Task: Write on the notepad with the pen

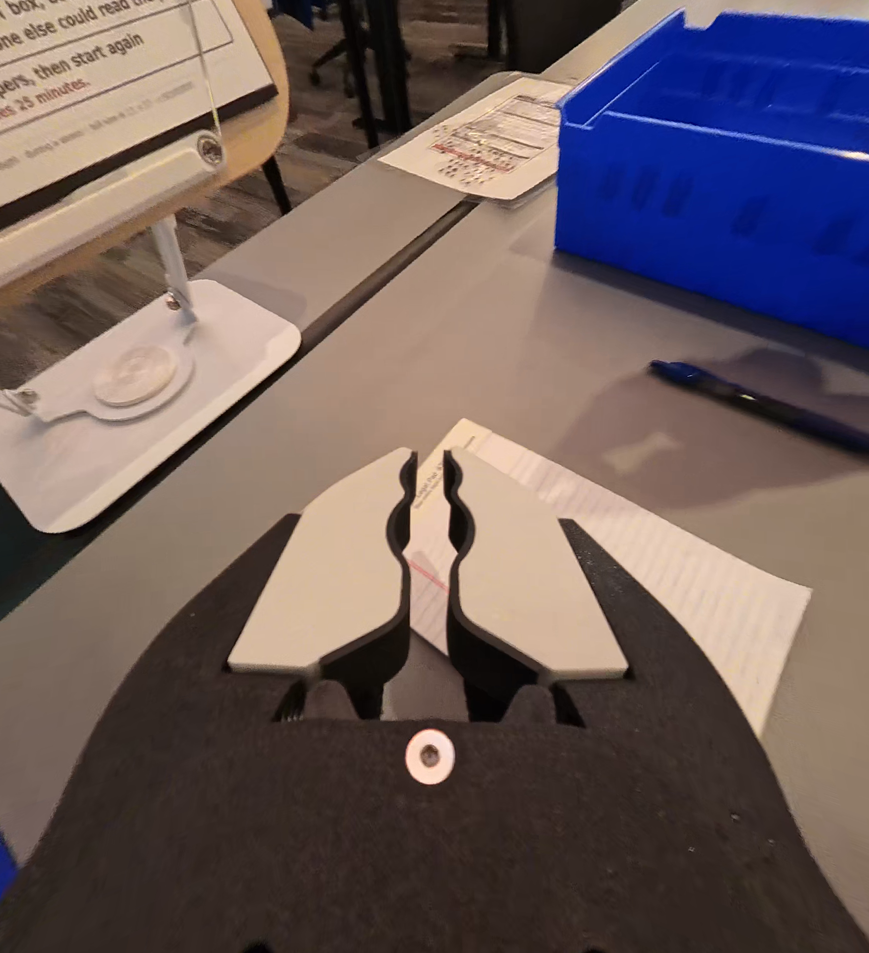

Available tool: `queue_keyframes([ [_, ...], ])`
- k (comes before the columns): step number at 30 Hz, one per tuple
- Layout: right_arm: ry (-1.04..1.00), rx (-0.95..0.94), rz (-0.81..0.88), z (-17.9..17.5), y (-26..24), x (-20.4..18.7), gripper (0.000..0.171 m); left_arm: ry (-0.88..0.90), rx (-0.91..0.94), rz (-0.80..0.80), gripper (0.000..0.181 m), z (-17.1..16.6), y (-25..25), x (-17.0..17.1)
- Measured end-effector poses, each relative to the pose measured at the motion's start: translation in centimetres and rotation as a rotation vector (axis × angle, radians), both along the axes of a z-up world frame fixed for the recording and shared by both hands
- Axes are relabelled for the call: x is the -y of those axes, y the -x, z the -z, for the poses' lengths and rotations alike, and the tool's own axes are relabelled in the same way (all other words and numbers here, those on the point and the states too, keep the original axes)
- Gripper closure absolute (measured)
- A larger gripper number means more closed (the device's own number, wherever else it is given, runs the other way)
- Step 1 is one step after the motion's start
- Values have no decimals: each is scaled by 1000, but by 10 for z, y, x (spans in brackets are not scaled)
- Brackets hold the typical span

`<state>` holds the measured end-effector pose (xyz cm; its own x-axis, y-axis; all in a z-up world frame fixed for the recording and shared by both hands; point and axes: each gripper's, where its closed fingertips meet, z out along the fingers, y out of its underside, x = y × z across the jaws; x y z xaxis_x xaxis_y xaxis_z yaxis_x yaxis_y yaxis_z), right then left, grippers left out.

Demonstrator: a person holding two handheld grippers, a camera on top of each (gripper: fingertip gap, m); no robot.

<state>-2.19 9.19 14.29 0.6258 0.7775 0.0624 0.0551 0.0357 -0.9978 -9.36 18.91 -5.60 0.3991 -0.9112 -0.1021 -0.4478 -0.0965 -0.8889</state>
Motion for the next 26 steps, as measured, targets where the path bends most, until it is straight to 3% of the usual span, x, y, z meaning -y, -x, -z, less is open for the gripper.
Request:
queue_keyframes([
  [8, 15, 24, -7, 9, 10, -4, 165, 60, 71, -62, 181, 17, 18, -27],
  [16, 19, 33, -17, 9, 12, -1, 165, 241, 88, -56, 181, 45, 29, -38],
  [26, 42, 29, -20, 12, 11, -6, 165, 200, -124, -72, 181, 81, 22, -38],
])
